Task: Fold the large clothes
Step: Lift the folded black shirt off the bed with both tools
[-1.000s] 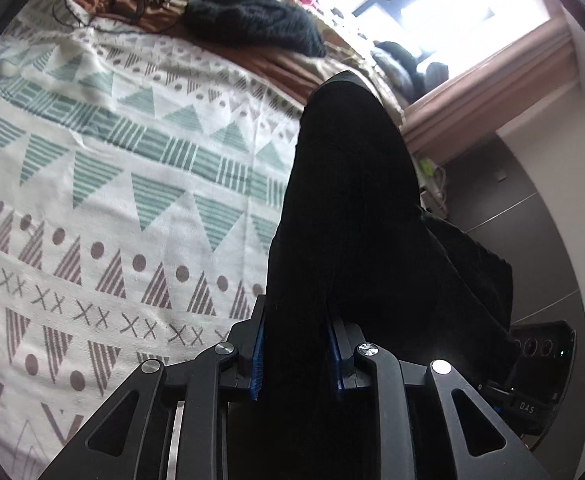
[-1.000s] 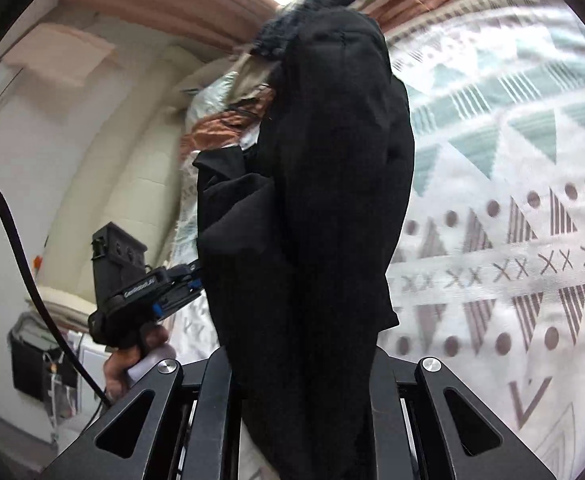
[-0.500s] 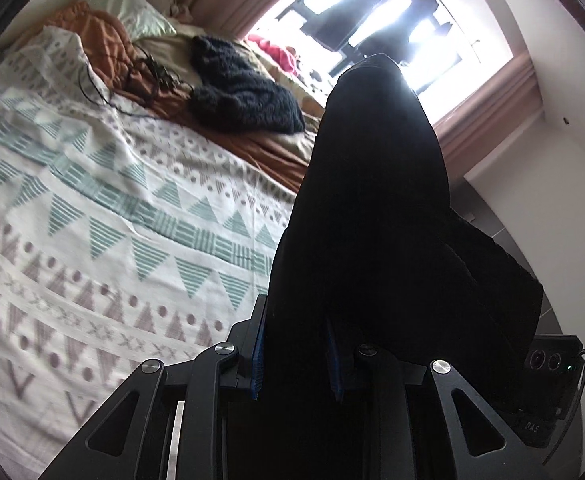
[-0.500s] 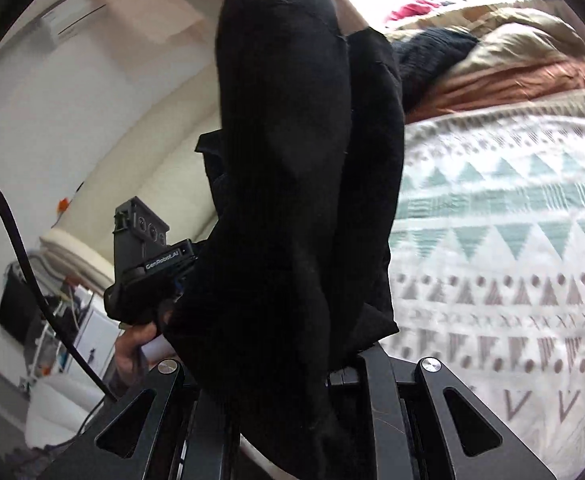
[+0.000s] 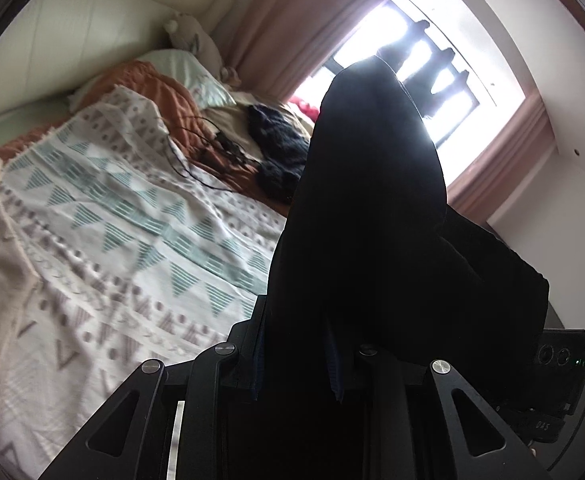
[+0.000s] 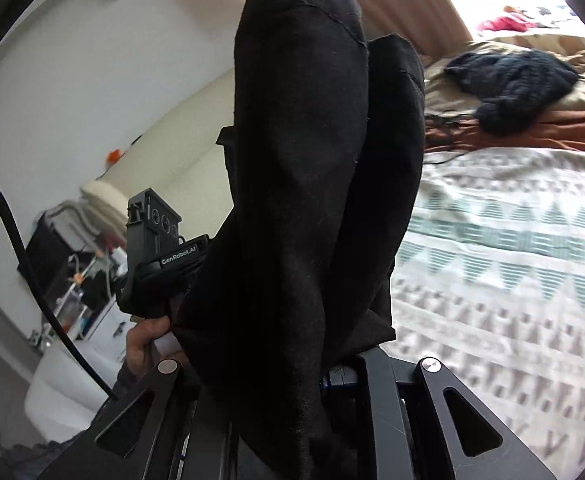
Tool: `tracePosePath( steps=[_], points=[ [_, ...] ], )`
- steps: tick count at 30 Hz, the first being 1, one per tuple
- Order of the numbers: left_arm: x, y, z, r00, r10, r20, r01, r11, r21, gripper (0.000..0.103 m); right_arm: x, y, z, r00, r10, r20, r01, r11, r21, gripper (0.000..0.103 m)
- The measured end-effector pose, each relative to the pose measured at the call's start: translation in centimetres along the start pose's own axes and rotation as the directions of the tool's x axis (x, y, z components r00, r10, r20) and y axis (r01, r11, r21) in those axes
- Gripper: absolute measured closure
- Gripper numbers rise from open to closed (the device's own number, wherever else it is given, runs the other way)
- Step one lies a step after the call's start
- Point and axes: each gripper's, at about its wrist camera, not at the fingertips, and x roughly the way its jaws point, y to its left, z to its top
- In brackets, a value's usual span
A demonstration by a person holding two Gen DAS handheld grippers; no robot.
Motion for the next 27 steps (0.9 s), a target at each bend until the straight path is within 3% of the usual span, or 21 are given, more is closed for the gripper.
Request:
tracePosePath(
  steps=[7, 14, 19, 27],
  points=[
    [-6.1, 6.0, 2.6, 0.994, 0.083, 0.074, -0.080, 0.996, -0.040, 0.077, 7.4, 4.5, 1.7, 0.994, 0.087, -0.068, -0.091, 0.994, -0.062, 0.088],
    [-12.7, 11.7, 5.2, 0.972, 0.187, 0.142, -0.178, 0.981, -0.072, 0.077, 15.0, 10.2, 1.9, 0.976, 0.181, -0.117, -0.193, 0.977, -0.095, 0.087],
    [-18.4, 15.5, 6.9, 0.943, 0.275, 0.187, -0.263, 0.961, -0.088, 0.078, 20.9, 14.3, 1.8, 0.953, 0.251, -0.172, -0.272, 0.956, -0.108, 0.087],
    [-25.4, 19.5, 8.0, 0.880, 0.400, 0.255, -0.380, 0.917, -0.125, 0.082, 28.3, 22.1, 0.2, 0.905, 0.327, -0.272, -0.377, 0.913, -0.155, 0.087]
  ],
)
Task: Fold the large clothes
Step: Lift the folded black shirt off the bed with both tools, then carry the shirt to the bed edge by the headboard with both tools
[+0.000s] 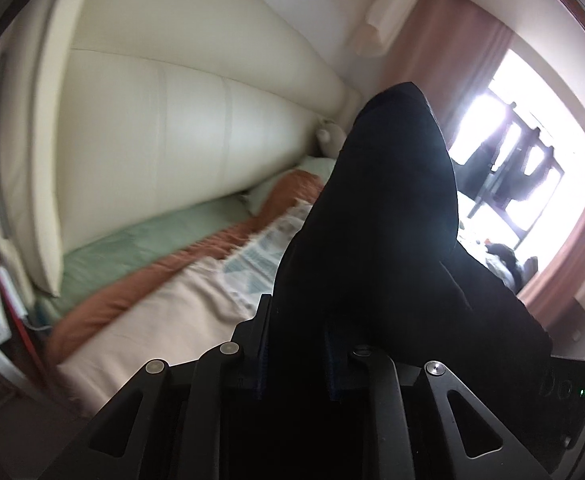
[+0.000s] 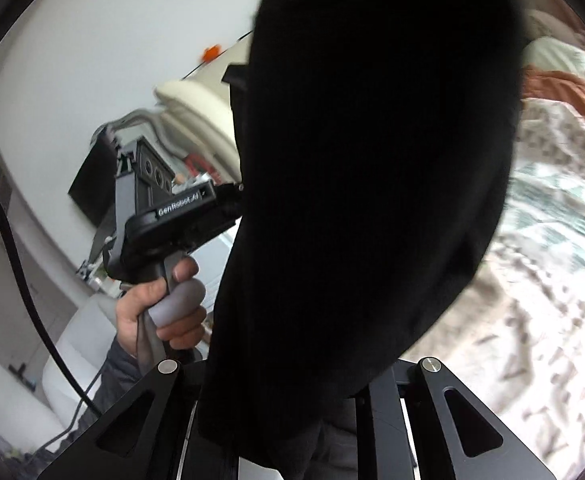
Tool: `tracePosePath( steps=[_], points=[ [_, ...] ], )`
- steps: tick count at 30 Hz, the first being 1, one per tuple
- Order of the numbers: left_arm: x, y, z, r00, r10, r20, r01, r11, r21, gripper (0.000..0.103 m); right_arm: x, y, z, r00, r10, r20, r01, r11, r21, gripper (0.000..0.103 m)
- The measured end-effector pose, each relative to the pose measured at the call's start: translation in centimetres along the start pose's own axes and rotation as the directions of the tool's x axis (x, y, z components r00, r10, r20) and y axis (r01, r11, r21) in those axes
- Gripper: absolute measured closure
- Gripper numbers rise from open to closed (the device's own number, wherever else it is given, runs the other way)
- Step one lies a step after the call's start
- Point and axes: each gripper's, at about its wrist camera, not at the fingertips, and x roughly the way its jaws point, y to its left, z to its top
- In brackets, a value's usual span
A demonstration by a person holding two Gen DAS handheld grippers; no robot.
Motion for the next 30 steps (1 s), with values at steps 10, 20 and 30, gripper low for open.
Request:
tracePosePath(
  steps=[10, 20, 30],
  points=[
    [-1.4, 6.1, 0.4, 0.992, 0.125, -0.031, -0.125, 0.992, -0.024, 0.082, 8.0, 0.8, -1.2, 0.987, 0.151, -0.047, -0.146, 0.985, 0.089, 0.087],
    [6.3, 8.8, -1.8, 0.972, 0.179, -0.153, -0.186, 0.982, -0.037, 0.082, 12.0, -4.6, -4.6, 0.983, 0.165, -0.077, -0.147, 0.968, 0.204, 0.087],
    [14.7, 7.1, -1.9, 0.940, 0.235, -0.249, -0.230, 0.972, 0.048, 0.082, 11.8, -11.2, -5.8, 0.993, 0.078, -0.084, -0.053, 0.962, 0.266, 0.088]
  ],
)
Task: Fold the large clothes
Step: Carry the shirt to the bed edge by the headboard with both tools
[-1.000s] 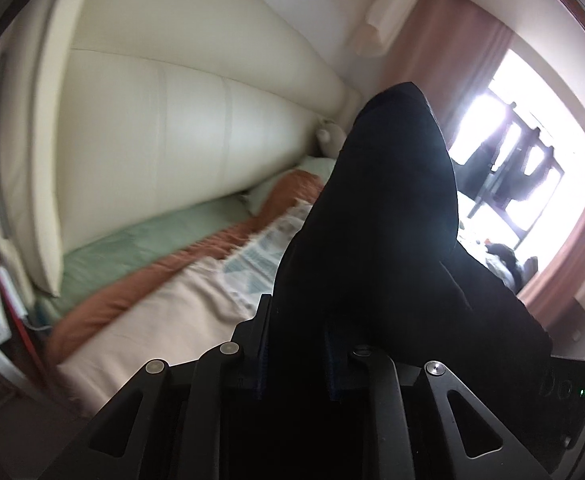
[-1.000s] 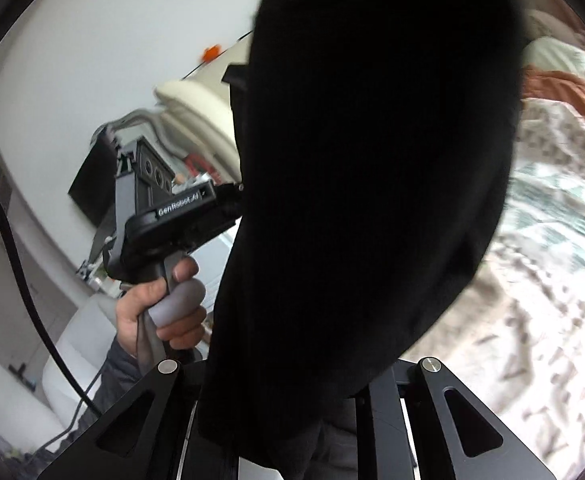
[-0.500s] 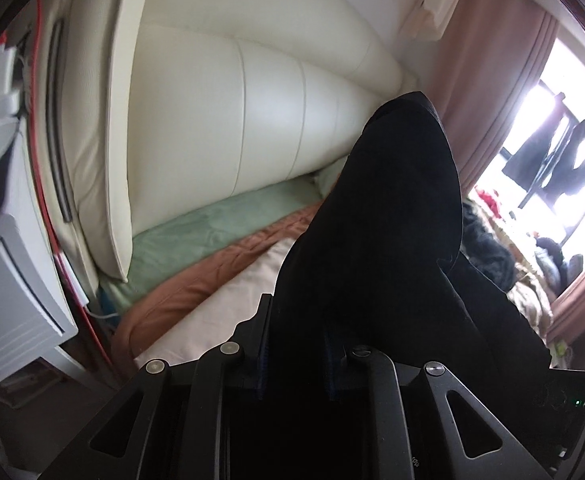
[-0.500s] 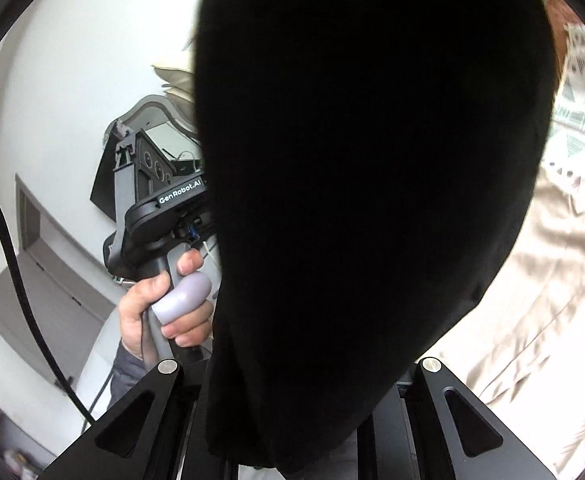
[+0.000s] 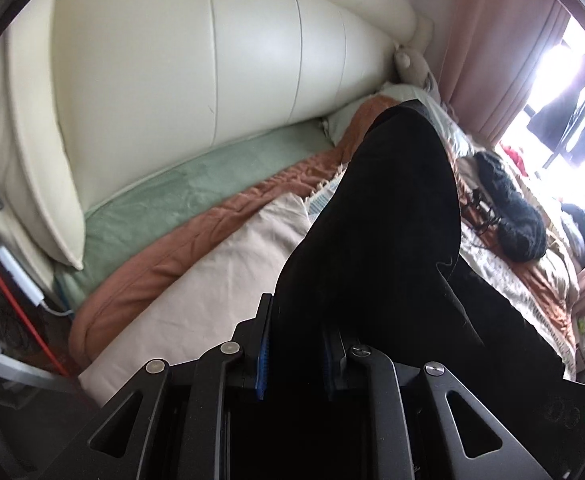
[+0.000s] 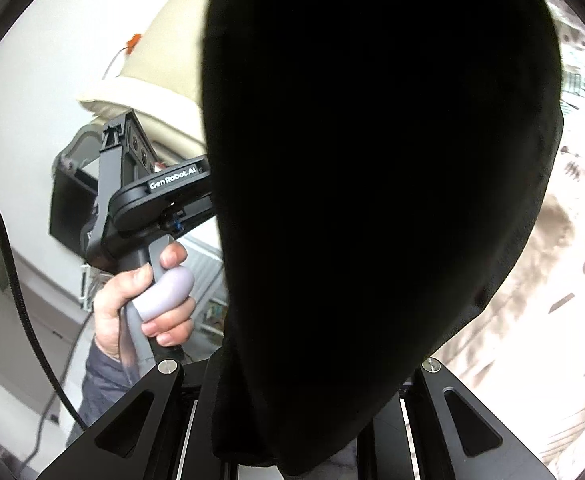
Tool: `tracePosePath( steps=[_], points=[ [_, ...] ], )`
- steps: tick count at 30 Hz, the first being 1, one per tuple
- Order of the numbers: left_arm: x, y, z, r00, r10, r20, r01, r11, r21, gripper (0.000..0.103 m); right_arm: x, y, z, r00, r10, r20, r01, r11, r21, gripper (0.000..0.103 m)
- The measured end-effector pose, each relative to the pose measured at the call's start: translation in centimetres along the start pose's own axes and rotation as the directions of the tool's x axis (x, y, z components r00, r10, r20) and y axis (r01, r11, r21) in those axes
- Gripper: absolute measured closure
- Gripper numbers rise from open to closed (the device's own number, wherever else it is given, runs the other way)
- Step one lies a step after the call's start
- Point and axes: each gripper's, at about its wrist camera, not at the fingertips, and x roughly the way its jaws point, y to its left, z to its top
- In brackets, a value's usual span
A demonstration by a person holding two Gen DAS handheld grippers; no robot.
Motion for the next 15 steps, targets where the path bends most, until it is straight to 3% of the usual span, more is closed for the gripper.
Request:
tracePosePath(
  steps=[3, 6, 10, 12, 15],
  points=[
    [1.9, -0.7, 0.3, 0.999, 0.039, -0.025, -0.039, 0.999, 0.023, 0.081, -0.1, -1.2, -0.1, 1.000, -0.026, 0.006, 0.026, 1.000, 0.016, 0.088],
    [2.3, -0.9, 0.3, 0.990, 0.140, -0.003, -0.140, 0.989, 0.043, 0.072, 0.1, -2.9, -0.2, 0.998, -0.057, 0.014, 0.056, 0.997, 0.048, 0.088],
    [0.7, 1.7, -0.6, 0.990, 0.140, -0.018, -0.140, 0.990, -0.025, 0.047, 1.4, -6.2, -2.1, 0.987, -0.158, -0.025, 0.159, 0.981, 0.108, 0.088],
    [-0.4, 3.2, -1.9, 0.989, 0.145, -0.014, -0.146, 0.988, -0.043, 0.046, 2.0, -8.4, -2.7, 0.976, -0.207, -0.069, 0.215, 0.965, 0.147, 0.087],
    [-2.3, 5.9, -5.6, 0.991, 0.132, -0.026, -0.134, 0.987, -0.088, 0.045, 2.0, -10.0, -4.4, 0.985, -0.158, -0.069, 0.168, 0.967, 0.190, 0.087]
  ],
)
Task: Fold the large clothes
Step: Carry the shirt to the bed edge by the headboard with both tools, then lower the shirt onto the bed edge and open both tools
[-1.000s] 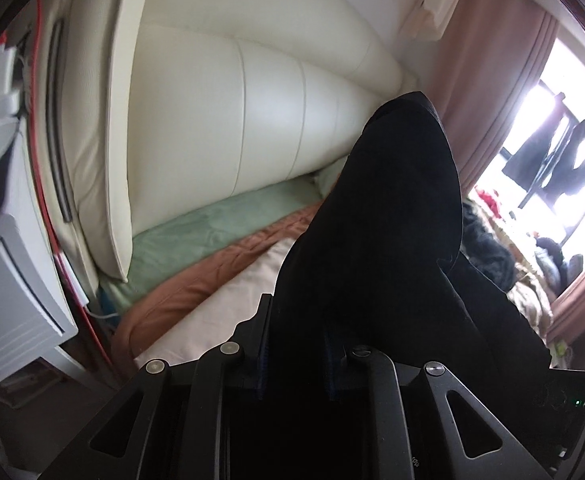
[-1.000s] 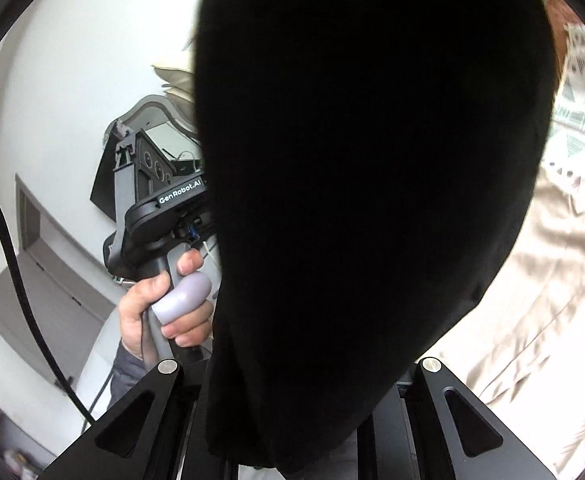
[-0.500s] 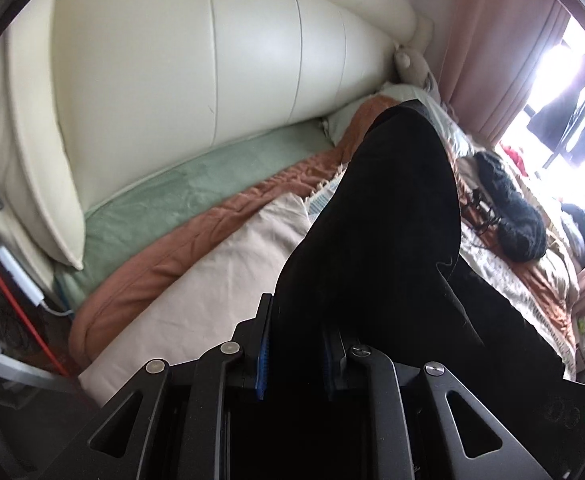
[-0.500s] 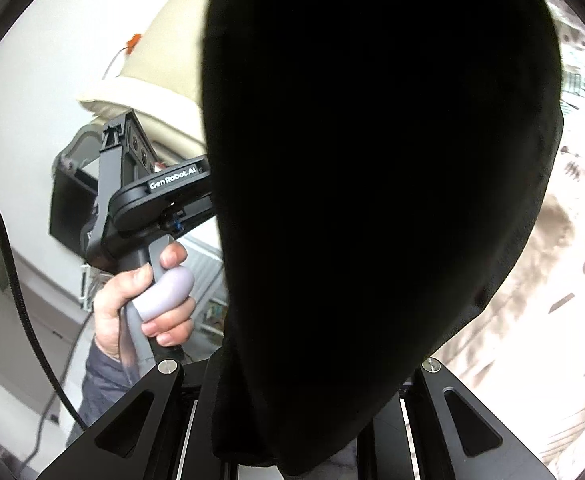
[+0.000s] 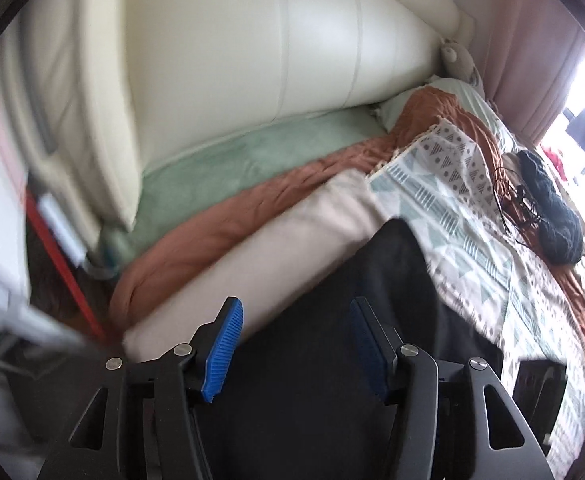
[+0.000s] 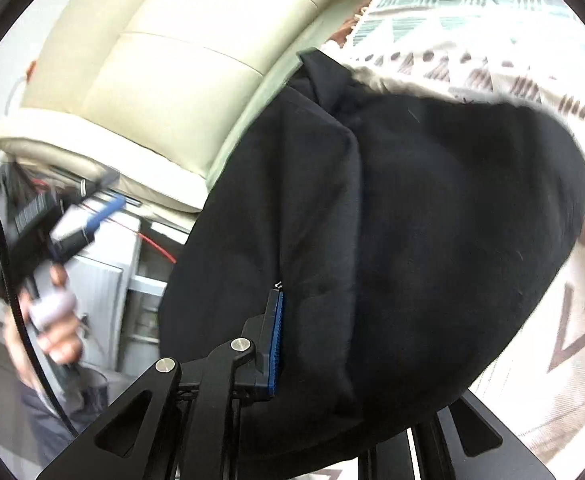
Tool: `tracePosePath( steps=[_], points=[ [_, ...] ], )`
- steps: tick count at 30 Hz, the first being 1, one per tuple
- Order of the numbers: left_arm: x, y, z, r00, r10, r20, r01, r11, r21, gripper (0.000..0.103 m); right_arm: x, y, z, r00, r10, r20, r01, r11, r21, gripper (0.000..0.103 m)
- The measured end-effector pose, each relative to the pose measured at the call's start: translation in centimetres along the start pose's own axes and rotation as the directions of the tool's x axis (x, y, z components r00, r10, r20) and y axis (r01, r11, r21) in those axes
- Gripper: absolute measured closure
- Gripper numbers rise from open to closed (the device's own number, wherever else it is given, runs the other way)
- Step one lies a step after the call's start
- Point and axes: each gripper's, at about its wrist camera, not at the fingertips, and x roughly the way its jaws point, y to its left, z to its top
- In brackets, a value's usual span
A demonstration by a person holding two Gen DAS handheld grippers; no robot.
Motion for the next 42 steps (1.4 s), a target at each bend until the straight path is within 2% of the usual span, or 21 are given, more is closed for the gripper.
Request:
tracePosePath(
  steps=[1, 4, 6, 8, 10, 14, 20, 24, 27, 29, 32, 36, 42],
  points=[
    [-0.5, 1.4, -1.6, 1.000, -0.002, 0.000, 0.002, 1.000, -0.030, 0.045, -0.2, -0.5, -0.7, 1.000, 0.008, 0.000, -0.008, 1.000, 0.000, 0.087],
    [-1.3, 4.3, -4.9, 1.000, -0.016, 0.005, 0.017, 0.994, -0.109, 0.045, 0.1, -0.7, 0.8, 1.000, 0.006, -0.008, -0.006, 1.000, -0.015, 0.086],
    [-1.9, 6.4, -7.4, 0.999, -0.039, 0.005, 0.039, 0.983, -0.182, 0.041, 0.4, 0.6, 1.6, 1.000, -0.003, -0.012, 0.003, 1.000, -0.024, 0.086],
    [-2.2, 7.9, -9.4, 0.998, -0.058, 0.012, 0.059, 0.966, -0.250, 0.031, 1.0, 1.4, 2.5, 1.000, -0.007, -0.013, 0.007, 1.000, -0.026, 0.085],
    [-2.3, 8.7, -11.1, 0.997, -0.073, 0.018, 0.075, 0.954, -0.289, 0.028, -0.3, 0.2, 2.0, 1.000, -0.002, -0.014, 0.002, 1.000, -0.023, 0.083],
    [-1.2, 8.8, -13.1, 0.991, -0.134, 0.005, 0.128, 0.930, -0.346, 0.027, 1.2, 0.2, 2.6, 1.000, -0.003, -0.013, 0.003, 1.000, -0.015, 0.081],
    [-0.8, 8.9, -15.7, 0.975, -0.218, 0.055, 0.220, 0.875, -0.431, 0.027, 0.6, 0.0, 2.1, 1.000, -0.009, -0.023, 0.009, 1.000, -0.007, 0.080],
    [-0.2, 8.5, -16.9, 0.969, -0.243, 0.052, 0.241, 0.863, -0.444, 0.028, 0.1, -0.2, 1.8, 1.000, -0.005, -0.015, 0.005, 1.000, -0.013, 0.079],
    [0.4, 8.4, -16.8, 0.963, -0.264, 0.048, 0.257, 0.853, -0.454, 0.042, 0.1, 0.0, 1.6, 1.000, -0.010, 0.001, 0.010, 0.999, -0.037, 0.082],
    [1.1, 8.1, -16.6, 0.955, -0.293, 0.035, 0.277, 0.850, -0.448, 0.067, 0.1, 0.5, 1.5, 1.000, -0.022, 0.007, 0.023, 0.998, -0.061, 0.085],
    [1.3, 7.2, -15.3, 0.962, -0.272, 0.025, 0.257, 0.870, -0.421, 0.075, 0.4, 1.3, 2.1, 1.000, -0.030, 0.006, 0.030, 0.996, -0.078, 0.087],
    [1.6, 6.5, -14.0, 0.957, -0.287, 0.036, 0.275, 0.863, -0.424, 0.078, 0.4, 2.0, 3.7, 0.999, -0.049, 0.007, 0.049, 0.994, -0.094, 0.087],
    [2.5, 5.6, -12.5, 0.964, -0.264, 0.032, 0.254, 0.880, -0.402, 0.078, 0.6, 1.7, 5.6, 0.998, -0.059, 0.008, 0.059, 0.996, -0.066, 0.087]
  ],
)
